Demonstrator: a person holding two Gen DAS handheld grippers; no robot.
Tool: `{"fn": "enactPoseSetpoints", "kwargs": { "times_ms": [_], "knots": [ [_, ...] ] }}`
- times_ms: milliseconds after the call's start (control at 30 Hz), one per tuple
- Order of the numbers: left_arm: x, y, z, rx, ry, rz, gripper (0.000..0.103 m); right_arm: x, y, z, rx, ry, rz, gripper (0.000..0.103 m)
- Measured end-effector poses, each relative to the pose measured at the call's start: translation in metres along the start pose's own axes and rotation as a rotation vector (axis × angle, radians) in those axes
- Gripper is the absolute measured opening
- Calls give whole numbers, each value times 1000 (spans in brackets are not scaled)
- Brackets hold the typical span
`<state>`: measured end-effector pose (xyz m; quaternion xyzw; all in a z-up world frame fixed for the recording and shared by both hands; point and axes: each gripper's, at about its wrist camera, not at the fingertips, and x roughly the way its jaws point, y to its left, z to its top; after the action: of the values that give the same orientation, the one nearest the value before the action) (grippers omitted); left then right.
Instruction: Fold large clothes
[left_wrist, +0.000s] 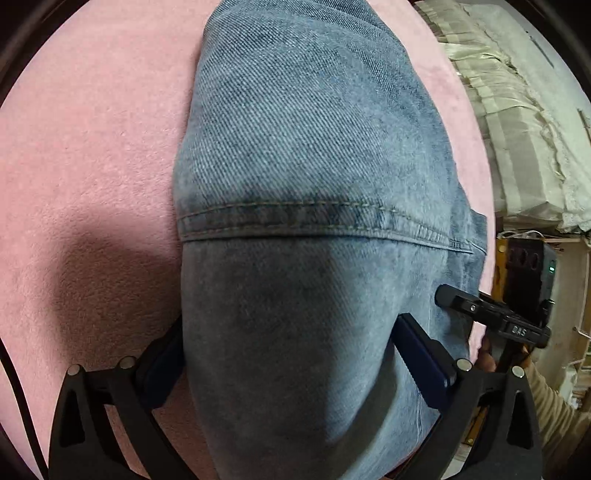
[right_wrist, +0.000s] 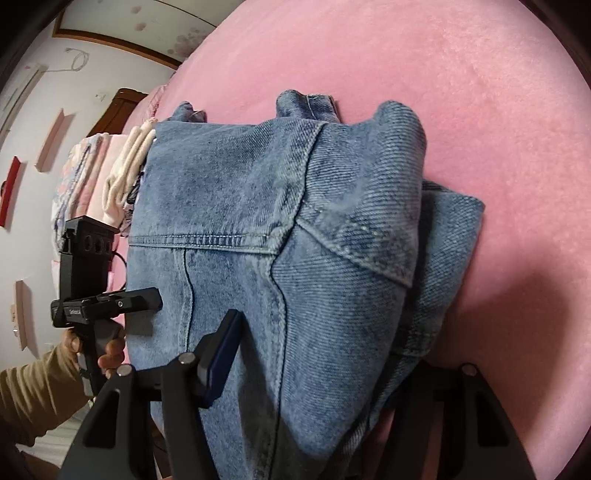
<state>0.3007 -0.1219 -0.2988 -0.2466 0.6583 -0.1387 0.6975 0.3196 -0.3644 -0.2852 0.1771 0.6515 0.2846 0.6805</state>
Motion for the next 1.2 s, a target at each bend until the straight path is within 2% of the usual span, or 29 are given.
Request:
{"fn": "enactPoseSetpoints", "kwargs": {
  "times_ms": [33,133,200,233,300,400,600,800,900,1033,1200],
  "knots": [
    [-1,-2,0,-9,-3,15,101,-1,2,1,2,4,-10,54],
    [-5,-10,-4,-23,-28,80,87,-5,7,2,11,-1,-39,44],
    [-11,-18,-7,-21,-46,120,71,-10,15,1,-7,-11,-62,34],
    [-15,-21,-9,-22,-57,136,67,-14,22,0,-22,-20,-79,27],
    [-24,-29,-12,-22,-77,155,54,-23,34,-2,-49,-37,-95,21],
    [-40,-39,-19,-16,-107,164,46,-35,64,-7,-96,-68,-141,19],
    [-85,-40,-44,-2,-145,124,44,-58,112,-22,-121,-108,-183,18],
    [-155,-9,-70,37,-167,79,44,-63,178,-40,-147,-118,-176,18],
    [-199,21,-75,55,-178,74,44,-50,222,-41,-142,-116,-161,18],
    [-271,74,-66,84,-199,104,44,-20,292,-29,-139,-122,-119,18],
    [-360,154,-35,119,-255,159,44,31,385,12,-158,-144,-24,18]
  ]
}}
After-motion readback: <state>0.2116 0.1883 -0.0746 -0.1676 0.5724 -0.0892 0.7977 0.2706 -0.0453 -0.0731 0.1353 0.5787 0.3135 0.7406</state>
